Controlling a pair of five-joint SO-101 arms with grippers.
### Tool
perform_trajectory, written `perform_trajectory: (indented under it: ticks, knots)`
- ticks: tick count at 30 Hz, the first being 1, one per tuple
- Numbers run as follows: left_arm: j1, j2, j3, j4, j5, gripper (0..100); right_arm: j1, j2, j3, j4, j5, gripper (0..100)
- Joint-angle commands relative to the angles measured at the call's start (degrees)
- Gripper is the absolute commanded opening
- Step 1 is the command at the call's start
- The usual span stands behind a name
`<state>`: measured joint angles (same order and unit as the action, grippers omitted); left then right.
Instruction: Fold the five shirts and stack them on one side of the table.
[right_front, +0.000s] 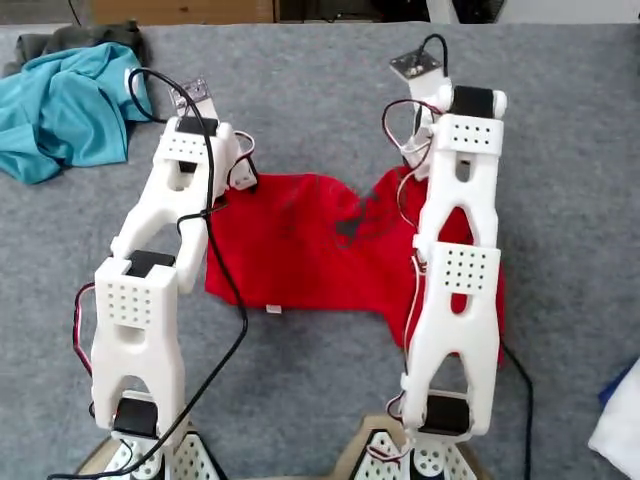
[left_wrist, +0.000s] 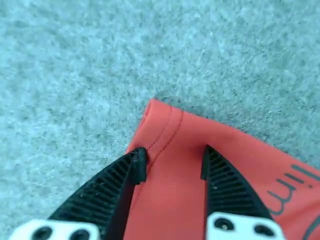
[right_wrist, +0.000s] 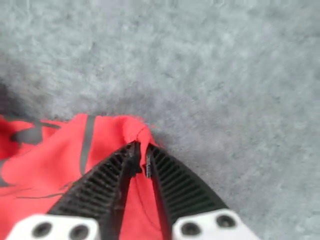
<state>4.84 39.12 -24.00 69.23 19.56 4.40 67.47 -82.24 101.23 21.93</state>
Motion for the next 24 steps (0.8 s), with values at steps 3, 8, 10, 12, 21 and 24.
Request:
perform_trajectory:
  ticks: [3, 8, 10, 12, 21, 24]
  knots:
    - [-0.70, -0.31, -2.90, 0.53, -0.09, 19, 4.70, -0.31, -4.35, 0.79, -0.35, 0.6]
    - [-0.26, -0.22, -2.64, 0.44, -0.18, 14, 6.99, -0.13, -4.35, -1.49, -0.35, 0.6]
    - [-0.26, 0.57, -2.99, 0.44, -0.18, 14, 7.87, -0.13, -4.35, -3.43, -0.35, 0.6]
    - [-0.26, 1.89, -2.99, 0.44, -0.18, 14, 8.75, -0.13, -4.35, -5.63, -0.35, 0.6]
    - [-0.35, 3.65, -5.10, 0.88, -0.18, 14, 12.62, -0.04, -4.18, -12.22, -0.35, 0.8]
    - [-0.35, 3.65, -5.01, 0.88, -0.18, 14, 14.37, -0.04, -3.82, -14.59, -0.35, 0.9]
